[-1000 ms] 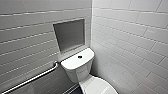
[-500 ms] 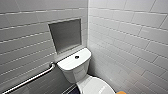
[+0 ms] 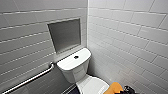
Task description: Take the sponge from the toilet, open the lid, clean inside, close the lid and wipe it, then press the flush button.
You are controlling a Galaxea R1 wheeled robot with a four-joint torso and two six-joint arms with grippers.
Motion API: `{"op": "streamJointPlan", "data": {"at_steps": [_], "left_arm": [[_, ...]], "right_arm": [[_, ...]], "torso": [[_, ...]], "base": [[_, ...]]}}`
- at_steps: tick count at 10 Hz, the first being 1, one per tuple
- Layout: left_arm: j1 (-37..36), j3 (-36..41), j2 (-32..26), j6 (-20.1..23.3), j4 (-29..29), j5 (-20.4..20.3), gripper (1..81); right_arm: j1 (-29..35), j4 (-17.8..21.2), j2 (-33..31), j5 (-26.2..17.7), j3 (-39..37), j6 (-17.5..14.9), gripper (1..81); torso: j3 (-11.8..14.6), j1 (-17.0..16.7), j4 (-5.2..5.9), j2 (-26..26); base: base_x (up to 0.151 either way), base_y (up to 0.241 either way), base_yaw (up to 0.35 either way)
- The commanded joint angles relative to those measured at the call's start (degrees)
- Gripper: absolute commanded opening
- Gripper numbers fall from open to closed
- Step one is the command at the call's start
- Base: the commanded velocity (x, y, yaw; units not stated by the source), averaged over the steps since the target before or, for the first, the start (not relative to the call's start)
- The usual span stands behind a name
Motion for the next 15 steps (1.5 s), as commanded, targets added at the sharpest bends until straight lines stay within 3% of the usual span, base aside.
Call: {"op": "streamJointPlan", "data": {"at_steps": [1,2,4,7,8,9,10,11,12,13,14,15], "left_arm": [[-0.8,0.2,-0.4,0.3,-0.6,6.0,81.1],[-0.6,0.2,-0.3,0.2,-0.6,6.0,81.1],[-0.4,0.2,-0.2,0.1,-0.7,5.9,81.1],[-0.2,0.2,0.3,0.1,-0.7,5.9,81.1],[-0.1,0.2,0.4,0.1,-0.6,5.9,81.1],[0.1,0.2,0.4,0.1,-0.6,5.9,81.1],[0.2,0.1,0.4,0.1,-0.6,5.8,81.1],[0.2,0.1,0.4,0.1,-0.7,5.8,81.1],[0.2,0.1,0.5,0.1,-0.7,5.8,81.1],[0.3,0.1,0.6,0.1,-0.7,5.8,81.1],[0.3,0.2,0.7,0.1,-0.6,5.8,81.1],[0.3,0.2,0.8,0.1,-0.6,5.8,81.1]], "right_arm": [[12.0,1.9,4.2,-7.1,-8.6,1.8,1.0],[13.3,1.9,6.7,-7.3,-12.3,2.9,1.0],[14.8,2.0,10.1,-7.4,-17.0,2.9,1.0],[17.2,1.9,11.6,-7.3,-18.0,2.9,1.0],[18.1,2.0,12.2,-7.3,-18.1,2.9,1.0],[18.9,2.0,12.6,-7.3,-18.2,3.0,1.0],[19.4,1.9,13.2,-7.2,-18.2,3.1,1.0],[19.8,1.9,14.1,-7.2,-18.5,4.0,1.0],[19.7,1.8,14.7,-7.2,-18.9,4.4,1.0],[19.4,1.8,15.2,-7.2,-19.1,4.4,1.0],[19.5,1.9,15.5,-6.9,-19.1,4.4,1.0],[19.7,1.9,16.0,-6.5,-19.1,4.6,1.0]], "torso": [[0.0,0.0,0.0,0.0],[0.0,0.0,0.0,0.0],[-5.4,0.0,0.0,0.0],[-8.4,0.0,0.0,0.0],[-6.9,0.1,0.0,0.0],[-6.9,3.8,0.0,-5.7],[-7.6,3.8,0.0,-5.7],[-8.1,7.8,0.0,-12.0],[-8.5,4.9,0.0,-7.4],[-8.6,6.2,0.0,-9.5],[-12.1,3.8,0.0,-5.8],[-14.1,4.7,0.0,-7.4]], "base": [[0.0,0.0,0.0],[0.0,0.0,0.0],[0.0,0.0,0.0],[0.0,0.0,0.0],[0.0,0.0,0.0],[0.0,0.0,0.0],[0.0,0.0,0.0],[0.0,0.0,0.0],[0.0,0.0,0.0],[0.0,0.0,0.0],[0.0,0.0,0.0],[0.0,0.0,0.0]]}}
